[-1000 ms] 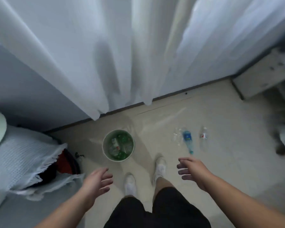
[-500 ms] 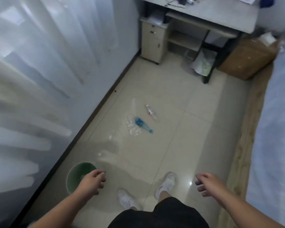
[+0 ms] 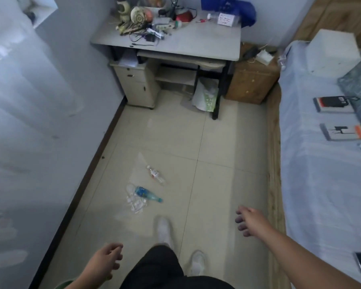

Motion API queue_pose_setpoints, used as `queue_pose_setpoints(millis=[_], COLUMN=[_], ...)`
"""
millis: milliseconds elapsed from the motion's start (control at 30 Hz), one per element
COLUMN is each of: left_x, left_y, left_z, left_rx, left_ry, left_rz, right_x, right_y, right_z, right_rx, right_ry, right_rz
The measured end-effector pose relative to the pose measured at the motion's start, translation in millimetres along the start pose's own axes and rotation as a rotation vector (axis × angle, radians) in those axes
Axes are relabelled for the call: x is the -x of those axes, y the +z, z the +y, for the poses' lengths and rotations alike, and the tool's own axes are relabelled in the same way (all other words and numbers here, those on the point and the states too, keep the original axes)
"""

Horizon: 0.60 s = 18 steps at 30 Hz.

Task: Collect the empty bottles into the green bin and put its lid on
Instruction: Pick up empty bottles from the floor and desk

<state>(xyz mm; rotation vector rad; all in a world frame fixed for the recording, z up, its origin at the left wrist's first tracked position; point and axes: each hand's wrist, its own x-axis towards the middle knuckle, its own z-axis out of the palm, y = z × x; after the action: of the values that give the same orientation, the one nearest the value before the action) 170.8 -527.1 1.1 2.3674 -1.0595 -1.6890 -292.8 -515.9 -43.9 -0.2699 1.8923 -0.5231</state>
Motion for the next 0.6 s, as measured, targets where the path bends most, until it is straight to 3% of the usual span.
queue_pose_setpoints(millis=[233,600], left_x=[-95.7,-207.8], left_y=[-4.5,3.3], left_z=[97.5,415.8], left_rx=[-0.104,-0.184], left_ry=[0.009,0.252], left_rz=[-0.037,-0.118], right_x=[-59.4,-74.1], right_y=[-20.0,-49.2], right_z=[-128.0,-178.9], right_rx=[-0.058,-0.002], right_ry=[-0.132,0.079], right_rz=[0.078,0.106])
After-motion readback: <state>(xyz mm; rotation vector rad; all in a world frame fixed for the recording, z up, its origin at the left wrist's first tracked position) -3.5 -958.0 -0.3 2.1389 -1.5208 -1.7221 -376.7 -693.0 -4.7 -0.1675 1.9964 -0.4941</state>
